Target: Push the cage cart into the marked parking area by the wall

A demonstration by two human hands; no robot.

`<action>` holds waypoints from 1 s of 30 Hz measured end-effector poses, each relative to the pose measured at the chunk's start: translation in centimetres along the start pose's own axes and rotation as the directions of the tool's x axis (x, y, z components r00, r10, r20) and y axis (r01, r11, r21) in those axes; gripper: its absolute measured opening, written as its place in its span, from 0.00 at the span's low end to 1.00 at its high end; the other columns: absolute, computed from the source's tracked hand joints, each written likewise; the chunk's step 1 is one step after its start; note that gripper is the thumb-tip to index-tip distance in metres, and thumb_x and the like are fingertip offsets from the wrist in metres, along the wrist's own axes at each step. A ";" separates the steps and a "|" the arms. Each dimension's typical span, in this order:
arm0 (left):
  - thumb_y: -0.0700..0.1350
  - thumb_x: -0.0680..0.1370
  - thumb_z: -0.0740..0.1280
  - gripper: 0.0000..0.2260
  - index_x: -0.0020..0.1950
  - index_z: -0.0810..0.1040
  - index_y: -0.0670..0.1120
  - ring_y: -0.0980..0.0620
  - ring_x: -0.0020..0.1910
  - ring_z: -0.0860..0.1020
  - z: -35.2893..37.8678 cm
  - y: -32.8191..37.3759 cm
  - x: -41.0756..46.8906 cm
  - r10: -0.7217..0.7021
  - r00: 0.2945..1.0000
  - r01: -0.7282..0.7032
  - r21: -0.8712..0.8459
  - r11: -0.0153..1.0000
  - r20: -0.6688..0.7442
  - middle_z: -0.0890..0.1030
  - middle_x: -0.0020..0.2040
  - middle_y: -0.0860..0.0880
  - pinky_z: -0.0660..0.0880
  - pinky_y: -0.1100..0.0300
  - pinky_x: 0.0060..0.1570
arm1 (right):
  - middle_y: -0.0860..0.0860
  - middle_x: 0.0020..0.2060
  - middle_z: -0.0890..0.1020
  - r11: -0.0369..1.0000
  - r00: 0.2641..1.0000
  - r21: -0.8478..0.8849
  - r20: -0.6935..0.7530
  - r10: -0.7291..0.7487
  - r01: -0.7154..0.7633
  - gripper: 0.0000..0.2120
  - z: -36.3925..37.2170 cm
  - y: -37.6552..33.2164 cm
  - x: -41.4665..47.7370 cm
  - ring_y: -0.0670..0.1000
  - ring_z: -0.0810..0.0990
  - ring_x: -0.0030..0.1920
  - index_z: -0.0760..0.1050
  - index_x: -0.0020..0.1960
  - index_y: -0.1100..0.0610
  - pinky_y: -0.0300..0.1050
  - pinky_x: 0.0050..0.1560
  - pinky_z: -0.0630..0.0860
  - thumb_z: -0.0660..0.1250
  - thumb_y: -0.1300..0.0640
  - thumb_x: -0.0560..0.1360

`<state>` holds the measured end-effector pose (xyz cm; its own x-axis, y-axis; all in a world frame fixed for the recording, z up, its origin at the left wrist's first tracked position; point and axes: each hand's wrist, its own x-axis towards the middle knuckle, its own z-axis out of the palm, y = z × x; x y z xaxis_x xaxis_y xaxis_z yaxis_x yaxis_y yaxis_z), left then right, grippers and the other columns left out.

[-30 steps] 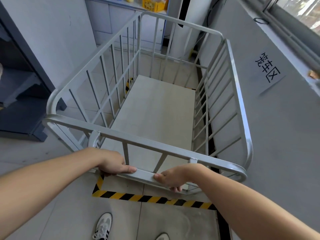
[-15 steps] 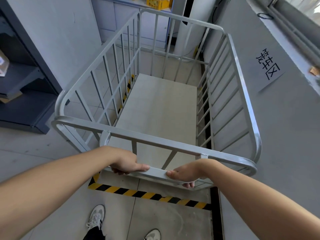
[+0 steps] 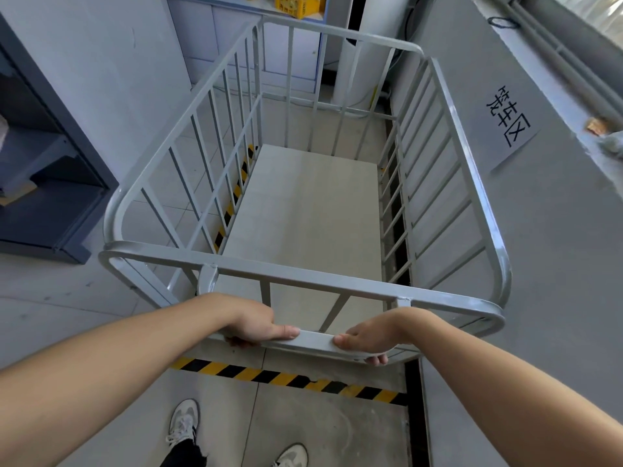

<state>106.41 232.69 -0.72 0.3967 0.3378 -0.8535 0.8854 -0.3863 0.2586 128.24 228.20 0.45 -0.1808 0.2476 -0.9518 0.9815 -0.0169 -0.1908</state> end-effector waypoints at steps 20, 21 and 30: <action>0.68 0.76 0.52 0.33 0.61 0.76 0.42 0.47 0.49 0.79 -0.2 -1.3 0.0 0.042 0.999 -0.042 -0.024 0.999 0.019 0.82 0.53 0.44 0.74 0.55 0.52 | 0.56 0.65 0.77 0.995 0.992 -0.028 -0.086 0.095 -0.098 0.33 -0.2 -1.7 -1.1 0.55 0.69 0.69 0.64 0.72 0.60 0.53 0.71 0.56 0.43 0.38 0.80; 0.65 0.78 0.53 0.29 0.63 0.74 0.43 0.47 0.54 0.78 -0.6 -1.4 -0.4 0.058 0.998 -0.058 0.015 0.998 -0.001 0.79 0.58 0.44 0.72 0.55 0.54 | 0.56 0.69 0.72 0.991 0.988 -0.056 -0.110 0.111 -0.117 0.33 -0.3 -1.8 -1.2 0.56 0.66 0.72 0.64 0.73 0.60 0.53 0.72 0.56 0.44 0.38 0.80; 0.47 0.83 0.54 0.16 0.66 0.73 0.43 0.49 0.56 0.75 -3.2 -3.1 -4.6 0.078 0.983 -0.069 0.062 0.996 -0.165 0.79 0.60 0.46 0.68 0.58 0.55 | 0.54 0.73 0.66 0.982 0.953 -0.052 -0.258 0.160 -0.179 0.29 -0.2 -3.9 -3.2 0.56 0.64 0.73 0.62 0.75 0.55 0.53 0.71 0.58 0.47 0.40 0.81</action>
